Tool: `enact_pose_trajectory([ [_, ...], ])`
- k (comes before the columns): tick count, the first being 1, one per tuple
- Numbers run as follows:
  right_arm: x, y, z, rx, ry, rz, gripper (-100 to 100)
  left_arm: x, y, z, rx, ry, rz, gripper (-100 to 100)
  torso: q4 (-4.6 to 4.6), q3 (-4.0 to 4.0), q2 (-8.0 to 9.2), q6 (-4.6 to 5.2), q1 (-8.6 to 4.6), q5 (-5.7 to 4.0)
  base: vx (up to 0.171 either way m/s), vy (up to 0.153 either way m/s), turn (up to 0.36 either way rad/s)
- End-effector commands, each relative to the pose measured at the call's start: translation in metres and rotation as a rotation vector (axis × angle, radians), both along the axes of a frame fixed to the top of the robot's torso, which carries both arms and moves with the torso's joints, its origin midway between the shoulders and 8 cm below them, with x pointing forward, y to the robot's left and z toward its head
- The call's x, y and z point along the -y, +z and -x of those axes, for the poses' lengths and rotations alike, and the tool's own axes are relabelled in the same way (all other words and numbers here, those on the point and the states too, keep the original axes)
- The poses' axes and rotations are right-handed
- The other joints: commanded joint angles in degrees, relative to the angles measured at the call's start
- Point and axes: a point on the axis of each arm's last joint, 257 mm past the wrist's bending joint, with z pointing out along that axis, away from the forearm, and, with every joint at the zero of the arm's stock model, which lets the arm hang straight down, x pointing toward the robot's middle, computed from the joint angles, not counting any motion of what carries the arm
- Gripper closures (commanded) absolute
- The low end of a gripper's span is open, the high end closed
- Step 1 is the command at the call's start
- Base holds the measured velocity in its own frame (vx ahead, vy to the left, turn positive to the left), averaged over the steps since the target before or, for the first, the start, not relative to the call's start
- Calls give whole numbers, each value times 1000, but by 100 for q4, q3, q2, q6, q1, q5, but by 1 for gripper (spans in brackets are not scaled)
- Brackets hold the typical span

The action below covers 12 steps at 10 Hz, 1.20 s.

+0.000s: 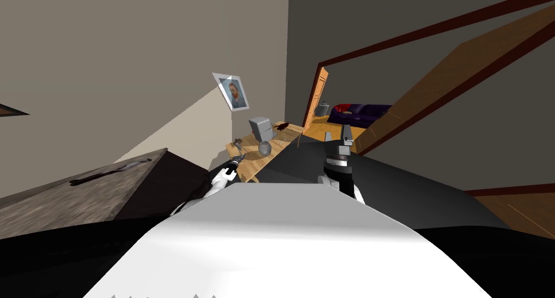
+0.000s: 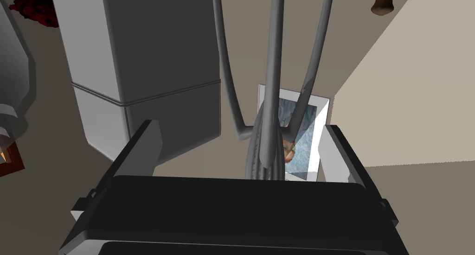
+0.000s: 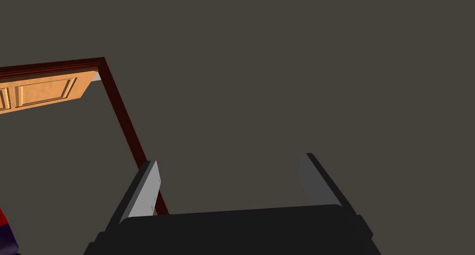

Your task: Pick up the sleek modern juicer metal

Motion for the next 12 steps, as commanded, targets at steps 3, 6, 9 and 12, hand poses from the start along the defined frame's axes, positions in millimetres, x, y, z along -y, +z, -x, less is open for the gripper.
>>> enact_pose_trajectory([
  [3,0,0,0,0,0,0,0,-10,-8,13,7,33,-3,-100,0,1,2,0,-3,0,42,24,-21],
  [6,0,0,0,0,0,0,0,-15,-5,25,15,17,-24,-100,3,8,14,0,-11,-2,33,-4,-11],
  [9,0,0,0,0,0,0,0,-27,-11,54,11,32,-18,-100,-5,-15,-27,0,-18,-4,117,-17,-17],
  [12,0,0,0,0,0,0,0,-36,-12,77,16,38,-18,-100,-6,-14,-22,0,-17,-3,93,-13,-11],
])
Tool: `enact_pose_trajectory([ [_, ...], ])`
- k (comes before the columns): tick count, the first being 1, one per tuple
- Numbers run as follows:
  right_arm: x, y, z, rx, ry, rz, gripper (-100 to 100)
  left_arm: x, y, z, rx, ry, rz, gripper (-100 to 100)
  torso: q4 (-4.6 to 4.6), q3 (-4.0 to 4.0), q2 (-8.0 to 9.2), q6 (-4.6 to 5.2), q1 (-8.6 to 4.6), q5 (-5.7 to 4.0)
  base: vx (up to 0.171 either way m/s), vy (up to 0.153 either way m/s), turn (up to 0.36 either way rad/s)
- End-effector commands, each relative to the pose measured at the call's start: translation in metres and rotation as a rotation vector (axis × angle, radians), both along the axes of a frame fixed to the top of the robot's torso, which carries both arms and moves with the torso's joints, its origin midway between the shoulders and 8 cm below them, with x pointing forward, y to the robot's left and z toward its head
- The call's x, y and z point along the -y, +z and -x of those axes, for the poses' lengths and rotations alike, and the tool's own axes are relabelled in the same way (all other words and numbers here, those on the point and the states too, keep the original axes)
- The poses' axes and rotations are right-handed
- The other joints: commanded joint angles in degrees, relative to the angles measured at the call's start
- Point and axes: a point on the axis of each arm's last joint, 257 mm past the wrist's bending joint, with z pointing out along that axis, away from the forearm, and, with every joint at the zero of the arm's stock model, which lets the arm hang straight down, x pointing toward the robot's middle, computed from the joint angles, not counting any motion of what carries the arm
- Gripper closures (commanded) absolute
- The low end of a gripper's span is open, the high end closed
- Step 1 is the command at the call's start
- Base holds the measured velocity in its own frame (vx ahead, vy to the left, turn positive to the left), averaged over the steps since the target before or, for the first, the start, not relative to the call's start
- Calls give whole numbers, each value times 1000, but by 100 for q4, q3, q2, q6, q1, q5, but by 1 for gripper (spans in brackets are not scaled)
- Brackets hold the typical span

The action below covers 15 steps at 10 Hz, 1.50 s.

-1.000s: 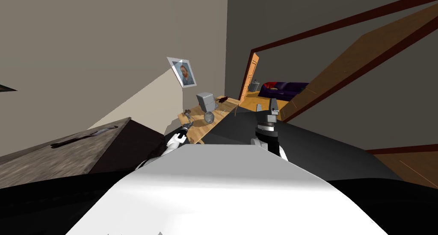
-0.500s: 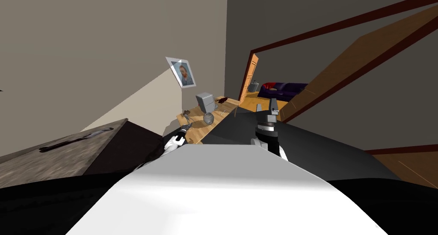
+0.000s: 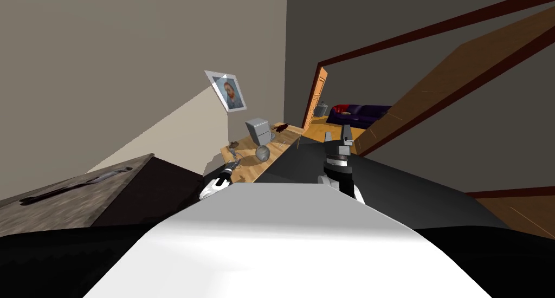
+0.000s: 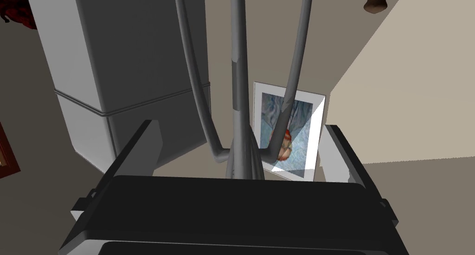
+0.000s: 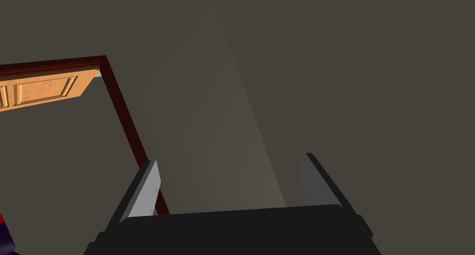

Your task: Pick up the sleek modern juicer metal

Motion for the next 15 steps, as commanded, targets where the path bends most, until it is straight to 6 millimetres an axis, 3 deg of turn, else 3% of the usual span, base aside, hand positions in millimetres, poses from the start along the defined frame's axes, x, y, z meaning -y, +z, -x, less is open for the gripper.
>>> enact_pose_trajectory([
  [1,0,0,0,0,0,0,0,-1,7,12,13,-17,-17,-100,0,0,0,0,0,0,74,-18,-25],
  [3,0,0,0,0,0,0,0,-8,-2,27,2,10,5,-100,-1,-2,-5,0,0,0,63,-18,-6],
  [4,0,0,0,0,0,0,0,-8,5,36,13,-11,-14,-100,1,3,5,0,1,0,91,-34,-29],
  [7,0,0,0,0,0,0,0,-18,-1,71,0,10,-2,-100,-2,-7,-15,1,2,0,102,-13,-16],
  [8,0,0,0,0,0,0,0,-18,0,71,4,15,3,-100,-3,-8,-14,1,4,1,52,-6,2],
  [9,0,0,0,0,0,0,0,-18,2,87,0,-4,-15,-100,0,0,-1,1,5,1,108,-1,-29],
  [11,0,0,0,0,0,0,0,-17,10,98,15,-14,-18,-100,-2,-6,-10,1,1,1,105,-27,-21],
  [12,0,0,0,0,0,0,0,-24,3,115,-1,15,1,-100,-2,-9,-17,2,-6,-2,110,-23,-10],
  [13,0,0,0,0,0,0,0,-26,4,115,4,22,7,-100,-3,-9,-15,1,-3,-1,44,-7,7],
  [15,0,0,0,0,0,0,0,-28,6,137,1,26,10,-100,0,-2,-5,2,0,0,88,-19,-23],
])
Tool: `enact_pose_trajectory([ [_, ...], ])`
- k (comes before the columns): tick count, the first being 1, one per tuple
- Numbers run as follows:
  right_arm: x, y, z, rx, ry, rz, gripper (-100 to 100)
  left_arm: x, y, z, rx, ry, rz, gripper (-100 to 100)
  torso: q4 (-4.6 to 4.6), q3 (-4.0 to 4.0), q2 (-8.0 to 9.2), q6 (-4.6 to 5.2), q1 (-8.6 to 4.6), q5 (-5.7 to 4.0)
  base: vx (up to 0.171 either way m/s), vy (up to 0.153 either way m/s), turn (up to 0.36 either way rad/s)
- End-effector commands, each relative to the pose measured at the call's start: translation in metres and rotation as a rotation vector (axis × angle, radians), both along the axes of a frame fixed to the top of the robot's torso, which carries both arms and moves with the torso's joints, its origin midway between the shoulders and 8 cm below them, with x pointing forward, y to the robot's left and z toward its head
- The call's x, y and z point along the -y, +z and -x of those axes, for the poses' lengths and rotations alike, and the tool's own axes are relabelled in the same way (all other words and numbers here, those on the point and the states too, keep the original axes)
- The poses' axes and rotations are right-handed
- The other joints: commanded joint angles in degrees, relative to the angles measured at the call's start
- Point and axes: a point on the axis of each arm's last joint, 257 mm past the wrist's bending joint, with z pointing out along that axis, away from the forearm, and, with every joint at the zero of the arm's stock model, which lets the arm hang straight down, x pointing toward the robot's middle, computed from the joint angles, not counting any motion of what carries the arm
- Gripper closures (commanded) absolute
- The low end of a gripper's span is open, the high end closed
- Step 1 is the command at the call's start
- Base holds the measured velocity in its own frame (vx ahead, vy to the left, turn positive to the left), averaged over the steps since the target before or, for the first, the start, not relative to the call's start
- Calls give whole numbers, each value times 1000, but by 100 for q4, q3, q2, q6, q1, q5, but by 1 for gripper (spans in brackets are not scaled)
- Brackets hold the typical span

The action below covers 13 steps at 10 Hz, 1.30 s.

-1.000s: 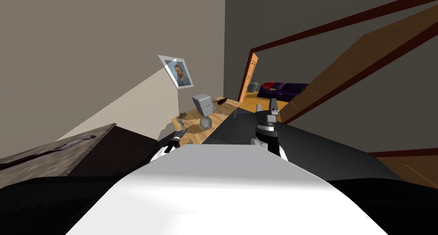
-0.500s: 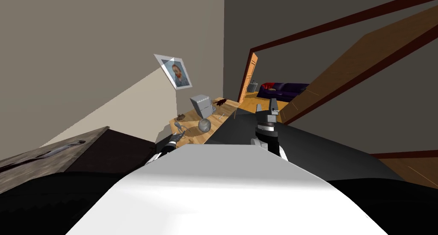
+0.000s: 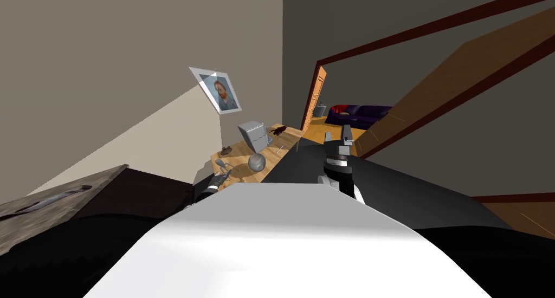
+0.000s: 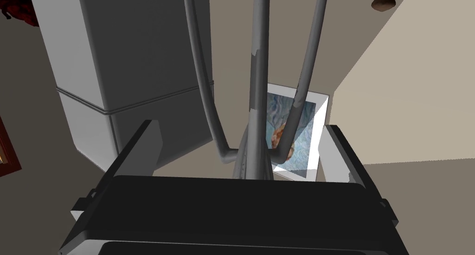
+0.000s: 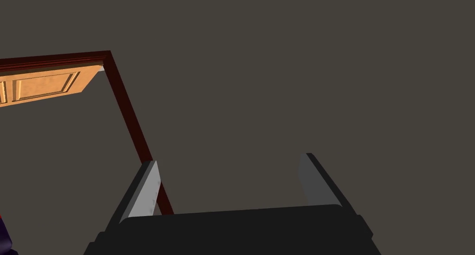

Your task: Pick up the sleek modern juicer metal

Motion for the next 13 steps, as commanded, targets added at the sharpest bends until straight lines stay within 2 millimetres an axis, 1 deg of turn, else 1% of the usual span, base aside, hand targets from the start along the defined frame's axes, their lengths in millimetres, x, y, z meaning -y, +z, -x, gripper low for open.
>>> enact_pose_trajectory([
  [1,0,0,0,0,0,0,0,5,7,10,9,-22,-10,-100,0,0,0,0,0,0,124,-9,-20],
  [2,0,0,0,0,0,0,0,-1,2,27,-6,9,7,-100,-1,-5,-11,1,3,0,111,-7,-16],
  [4,0,0,0,0,0,0,0,-1,3,25,-2,10,8,-100,2,5,10,1,4,1,26,-7,4],
  [5,0,0,0,0,0,0,0,-1,3,25,-1,10,9,100,5,12,22,1,5,2,0,0,0],
  [9,0,0,0,0,0,0,0,-1,3,25,-2,10,8,100,8,19,32,1,8,4,0,1,0],
  [10,0,0,0,0,0,0,0,-1,3,25,-2,10,7,0,8,19,32,1,8,5,0,0,0],
  [11,0,0,0,0,0,0,0,-3,-2,12,-3,20,14,100,8,19,33,0,9,5,-87,10,32],
  [12,0,0,0,0,0,0,0,-1,0,6,2,10,8,100,9,28,53,3,16,13,-123,13,-2],
  [13,0,0,0,0,0,0,0,-4,-6,-4,-2,32,23,100,9,35,66,-2,27,18,-154,34,16],
])
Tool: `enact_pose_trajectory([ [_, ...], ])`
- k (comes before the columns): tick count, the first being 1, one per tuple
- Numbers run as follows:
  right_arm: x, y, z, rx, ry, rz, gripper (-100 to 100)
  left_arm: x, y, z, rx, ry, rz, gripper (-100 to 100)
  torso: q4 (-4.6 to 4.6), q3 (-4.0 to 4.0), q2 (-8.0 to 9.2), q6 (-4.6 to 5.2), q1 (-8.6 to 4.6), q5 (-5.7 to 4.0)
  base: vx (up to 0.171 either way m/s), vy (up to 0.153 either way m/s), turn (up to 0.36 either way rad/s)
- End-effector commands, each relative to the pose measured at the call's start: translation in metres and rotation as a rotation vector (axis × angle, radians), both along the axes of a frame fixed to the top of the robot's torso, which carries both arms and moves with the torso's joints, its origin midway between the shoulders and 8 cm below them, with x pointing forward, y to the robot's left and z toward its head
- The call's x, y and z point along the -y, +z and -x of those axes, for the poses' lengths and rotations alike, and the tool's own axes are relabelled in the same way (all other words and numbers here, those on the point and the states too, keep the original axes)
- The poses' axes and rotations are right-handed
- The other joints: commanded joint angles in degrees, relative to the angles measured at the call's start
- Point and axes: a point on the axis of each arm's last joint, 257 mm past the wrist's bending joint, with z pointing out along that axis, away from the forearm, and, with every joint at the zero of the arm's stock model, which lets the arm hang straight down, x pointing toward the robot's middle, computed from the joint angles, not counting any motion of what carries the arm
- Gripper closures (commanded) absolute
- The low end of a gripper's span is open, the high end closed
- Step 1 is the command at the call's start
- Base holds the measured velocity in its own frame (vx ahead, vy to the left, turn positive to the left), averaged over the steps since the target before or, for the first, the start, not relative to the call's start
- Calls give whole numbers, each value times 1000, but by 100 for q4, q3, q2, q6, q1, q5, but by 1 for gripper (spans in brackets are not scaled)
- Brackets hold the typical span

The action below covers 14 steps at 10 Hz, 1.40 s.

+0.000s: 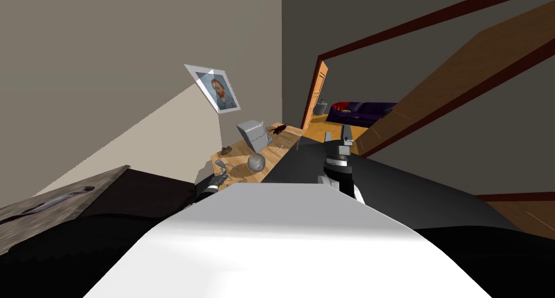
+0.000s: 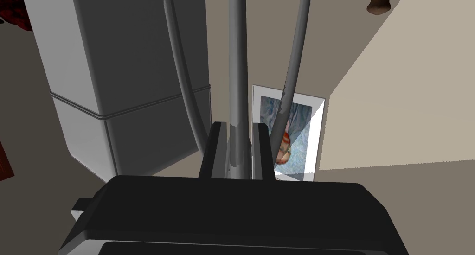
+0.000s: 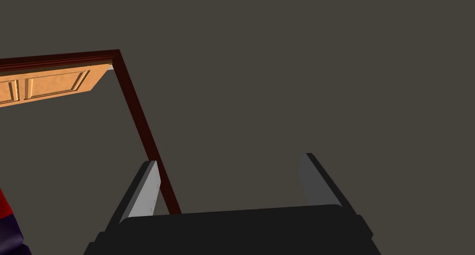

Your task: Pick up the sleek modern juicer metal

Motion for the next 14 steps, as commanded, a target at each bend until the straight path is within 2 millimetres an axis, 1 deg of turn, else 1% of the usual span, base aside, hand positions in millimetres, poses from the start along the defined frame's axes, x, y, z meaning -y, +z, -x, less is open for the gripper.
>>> enact_pose_trajectory([
  [1,0,0,0,0,0,0,0,4,-2,-15,-2,-11,-8,100,0,0,0,0,0,0,-119,21,18],
  [2,0,0,0,0,0,0,0,-1,-9,-22,-8,18,14,100,-4,-4,-5,-2,2,8,-128,4,20],
  [3,0,0,0,0,0,0,0,6,-3,-37,3,-10,-5,100,-12,-6,-2,-12,10,15,-104,12,24],
  [4,0,0,0,0,0,0,0,7,-4,-37,-3,-17,-13,100,-13,-9,-8,-13,17,15,-40,12,9],
  [5,0,0,0,0,0,0,0,4,-12,-44,-12,8,7,100,-17,-20,-27,-11,18,15,-77,7,24],
  [6,0,0,0,0,0,0,0,11,-6,-59,-2,-18,-12,100,-20,-21,-25,-12,21,17,-87,10,19],
  [7,0,0,0,0,0,0,0,7,-15,-63,-14,13,15,100,-17,-19,-24,-8,17,14,-119,32,15],
  [8,0,0,0,0,0,0,0,14,-8,-78,-2,-14,-5,100,-18,-14,-12,-14,26,14,-114,29,16],
  [9,0,0,0,0,0,0,0,16,-7,-81,-4,-22,-14,100,-17,-14,-14,-12,29,17,-53,9,-2],
  [10,0,0,0,0,0,0,0,17,-11,-95,-4,-2,10,100,-20,-23,-30,-12,23,15,-88,16,27],
  [11,0,0,0,0,0,0,0,21,-7,-103,-4,-23,-10,100,-20,-21,-24,-14,23,15,-91,14,14],
  [12,0,0,0,0,0,0,0,21,-14,-111,-11,5,21,100,-19,-20,-24,-13,23,16,-131,8,23],
  [13,0,0,0,0,0,0,0,27,-6,-125,-1,-20,0,100,-19,-14,-11,-17,22,17,-113,18,20],
  [14,0,0,0,0,0,0,0,28,-8,-125,-8,-27,-9,100,-16,-14,-15,-14,23,14,-38,18,-11],
])
